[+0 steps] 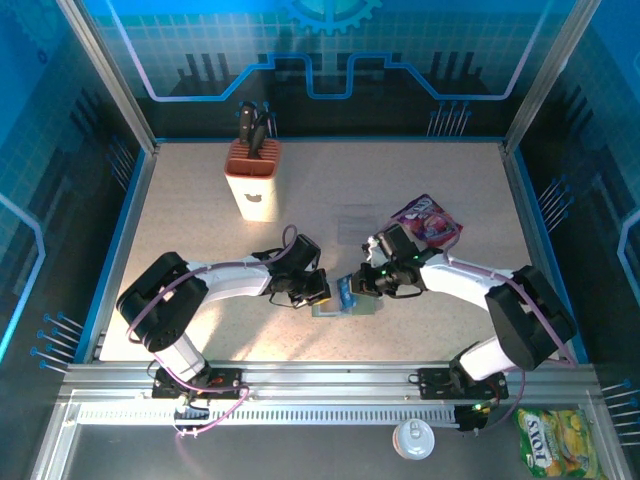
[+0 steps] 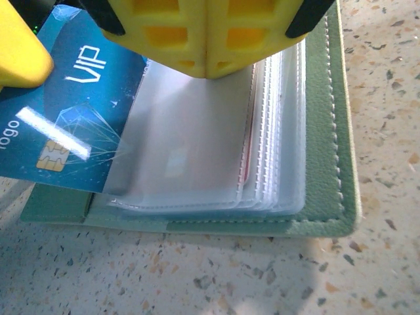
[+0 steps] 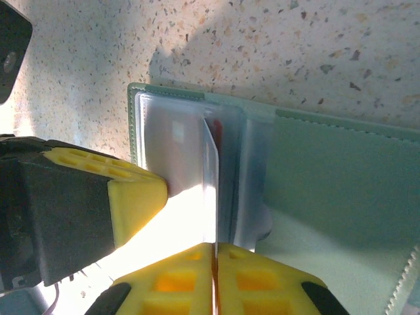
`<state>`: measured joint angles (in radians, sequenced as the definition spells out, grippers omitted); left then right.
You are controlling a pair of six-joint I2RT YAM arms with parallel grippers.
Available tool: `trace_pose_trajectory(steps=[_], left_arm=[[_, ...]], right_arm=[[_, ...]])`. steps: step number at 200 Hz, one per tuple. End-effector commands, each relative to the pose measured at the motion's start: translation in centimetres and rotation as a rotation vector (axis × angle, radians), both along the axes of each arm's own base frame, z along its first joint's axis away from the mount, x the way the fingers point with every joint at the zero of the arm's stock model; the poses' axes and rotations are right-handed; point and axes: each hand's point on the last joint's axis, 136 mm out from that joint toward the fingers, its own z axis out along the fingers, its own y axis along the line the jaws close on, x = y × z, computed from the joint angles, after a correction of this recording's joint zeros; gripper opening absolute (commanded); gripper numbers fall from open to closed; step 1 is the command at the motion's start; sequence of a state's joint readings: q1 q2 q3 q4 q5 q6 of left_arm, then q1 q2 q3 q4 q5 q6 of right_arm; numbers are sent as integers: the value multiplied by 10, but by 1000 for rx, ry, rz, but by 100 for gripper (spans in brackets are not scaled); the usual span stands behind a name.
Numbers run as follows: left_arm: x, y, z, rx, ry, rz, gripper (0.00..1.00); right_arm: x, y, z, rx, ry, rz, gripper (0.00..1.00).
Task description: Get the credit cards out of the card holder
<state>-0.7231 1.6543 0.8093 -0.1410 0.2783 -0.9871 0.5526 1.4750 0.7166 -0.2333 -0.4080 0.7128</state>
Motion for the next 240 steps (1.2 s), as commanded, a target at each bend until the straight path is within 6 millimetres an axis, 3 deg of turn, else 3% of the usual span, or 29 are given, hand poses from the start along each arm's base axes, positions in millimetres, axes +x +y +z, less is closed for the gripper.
trace_pose_trajectory(steps=[1,143,240], left_arm=[[-8,8,-9,53,24,-14,4],[-9,9,-9,49,22,-10,3],[-10,9,-10,43,25,-7,4]], right_arm=[[-3,-13,-1,-39,-4,-8,10],[-1,-14,3,-77,-30,-34,7],[-5,1,-8,-82,5,-15,11]])
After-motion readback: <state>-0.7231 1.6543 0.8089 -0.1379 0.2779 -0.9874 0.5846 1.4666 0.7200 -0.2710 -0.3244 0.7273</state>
